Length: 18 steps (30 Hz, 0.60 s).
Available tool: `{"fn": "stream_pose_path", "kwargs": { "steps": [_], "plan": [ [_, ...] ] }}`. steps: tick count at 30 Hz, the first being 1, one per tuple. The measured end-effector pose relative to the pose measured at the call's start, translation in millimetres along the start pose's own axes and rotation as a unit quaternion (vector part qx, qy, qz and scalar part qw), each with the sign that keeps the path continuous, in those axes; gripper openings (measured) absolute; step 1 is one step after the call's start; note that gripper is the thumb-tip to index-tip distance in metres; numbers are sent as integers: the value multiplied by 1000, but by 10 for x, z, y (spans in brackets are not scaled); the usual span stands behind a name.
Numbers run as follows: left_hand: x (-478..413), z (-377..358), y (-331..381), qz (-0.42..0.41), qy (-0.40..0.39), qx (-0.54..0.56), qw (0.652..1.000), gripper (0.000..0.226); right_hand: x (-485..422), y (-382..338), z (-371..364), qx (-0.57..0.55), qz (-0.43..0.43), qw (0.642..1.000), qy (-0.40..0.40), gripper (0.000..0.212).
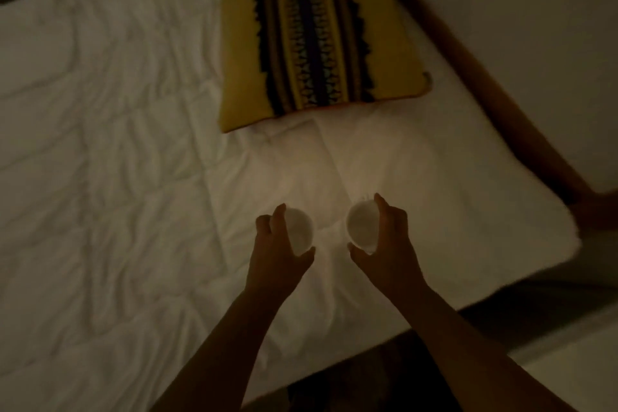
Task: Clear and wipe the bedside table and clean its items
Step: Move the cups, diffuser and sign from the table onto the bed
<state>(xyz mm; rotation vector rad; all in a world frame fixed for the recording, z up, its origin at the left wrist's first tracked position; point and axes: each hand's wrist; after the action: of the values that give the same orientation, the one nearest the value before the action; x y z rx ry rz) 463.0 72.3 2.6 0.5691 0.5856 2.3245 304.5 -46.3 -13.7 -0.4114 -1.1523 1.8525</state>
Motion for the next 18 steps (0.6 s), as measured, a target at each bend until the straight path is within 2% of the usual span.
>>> {"fn": "stream_pose_path", "kwargs": {
  "steps": [6, 10, 18],
  "plan": [
    [-86, 412, -939, 51, 24, 3, 998, 101, -227, -338, -1005, 58, 56, 994, -69, 104],
    [-64, 352, -1379, 68, 1, 17, 998, 102, -298, -290, -1340, 90, 41, 989, -112, 105],
    [-17, 211, -1441, 59, 9, 22, 998, 112, -328, -200, -1411, 135, 50, 983, -111, 111]
  ]
}}
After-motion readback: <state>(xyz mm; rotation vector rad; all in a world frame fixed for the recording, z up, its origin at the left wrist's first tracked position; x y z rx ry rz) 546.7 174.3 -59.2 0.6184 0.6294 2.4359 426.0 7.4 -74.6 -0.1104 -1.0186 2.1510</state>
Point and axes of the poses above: each hand's wrist, its own x-axis away from the middle knuckle, its own z-axis out of the back of the hand, y = z × x, and after that the axes turned 4 degrees about -x, right-handed
